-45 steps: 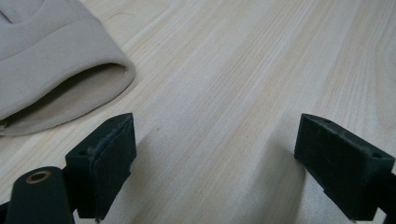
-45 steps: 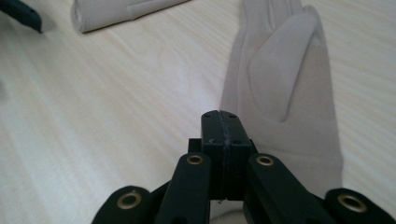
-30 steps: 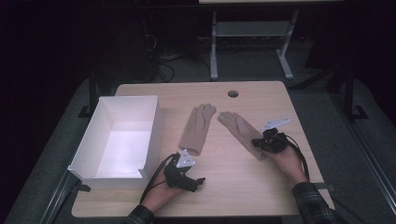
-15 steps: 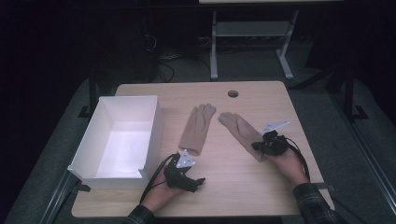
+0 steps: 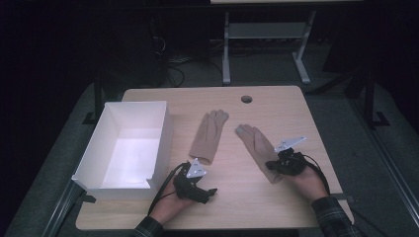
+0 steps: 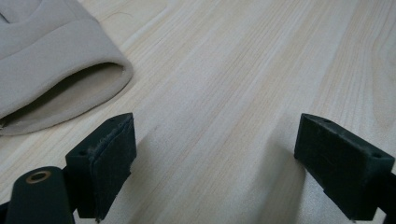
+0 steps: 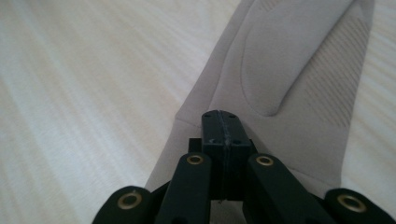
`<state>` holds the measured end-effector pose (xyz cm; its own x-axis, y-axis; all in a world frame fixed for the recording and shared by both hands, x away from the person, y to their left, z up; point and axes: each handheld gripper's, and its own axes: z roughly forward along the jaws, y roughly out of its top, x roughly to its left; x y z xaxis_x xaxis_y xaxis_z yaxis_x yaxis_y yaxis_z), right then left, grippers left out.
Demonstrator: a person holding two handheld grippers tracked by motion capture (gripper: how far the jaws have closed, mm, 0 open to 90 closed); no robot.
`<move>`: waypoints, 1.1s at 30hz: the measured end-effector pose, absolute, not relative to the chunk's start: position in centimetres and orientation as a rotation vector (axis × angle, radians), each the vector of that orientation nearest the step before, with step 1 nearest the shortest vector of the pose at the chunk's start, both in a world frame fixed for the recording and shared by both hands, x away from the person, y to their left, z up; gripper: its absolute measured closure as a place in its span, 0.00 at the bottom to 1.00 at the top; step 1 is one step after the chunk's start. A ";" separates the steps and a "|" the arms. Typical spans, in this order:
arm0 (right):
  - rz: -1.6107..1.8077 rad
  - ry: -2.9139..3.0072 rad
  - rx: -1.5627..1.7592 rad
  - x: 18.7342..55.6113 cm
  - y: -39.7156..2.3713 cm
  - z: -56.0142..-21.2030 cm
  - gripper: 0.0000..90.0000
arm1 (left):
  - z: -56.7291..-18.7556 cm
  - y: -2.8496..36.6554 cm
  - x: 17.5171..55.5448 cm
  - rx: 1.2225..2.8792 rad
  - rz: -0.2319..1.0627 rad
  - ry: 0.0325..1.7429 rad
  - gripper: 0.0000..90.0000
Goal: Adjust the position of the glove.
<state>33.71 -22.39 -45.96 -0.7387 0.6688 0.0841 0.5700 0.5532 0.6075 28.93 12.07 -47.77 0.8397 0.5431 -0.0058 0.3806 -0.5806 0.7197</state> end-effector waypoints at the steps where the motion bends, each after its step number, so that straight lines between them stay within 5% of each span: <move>1: 0.944 2.634 1.047 33.6 -22.3 -45.9 1.00 | -47.8 12.1 28.9 2.260 0.278 0.667 0.14; 23: 0.938 2.764 0.918 27.7 -20.8 -45.6 1.00 | -47.8 12.1 28.9 2.259 0.279 0.663 0.14; 33: 0.992 2.653 0.939 29.7 -21.6 -44.2 1.00 | -47.8 12.1 28.9 2.257 0.281 0.665 0.14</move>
<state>29.74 -21.55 -44.20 -0.7907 0.6085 0.0679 0.5038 0.5835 0.6370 28.93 12.07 -47.78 0.8406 0.5417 -0.0016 0.3760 -0.5813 0.7216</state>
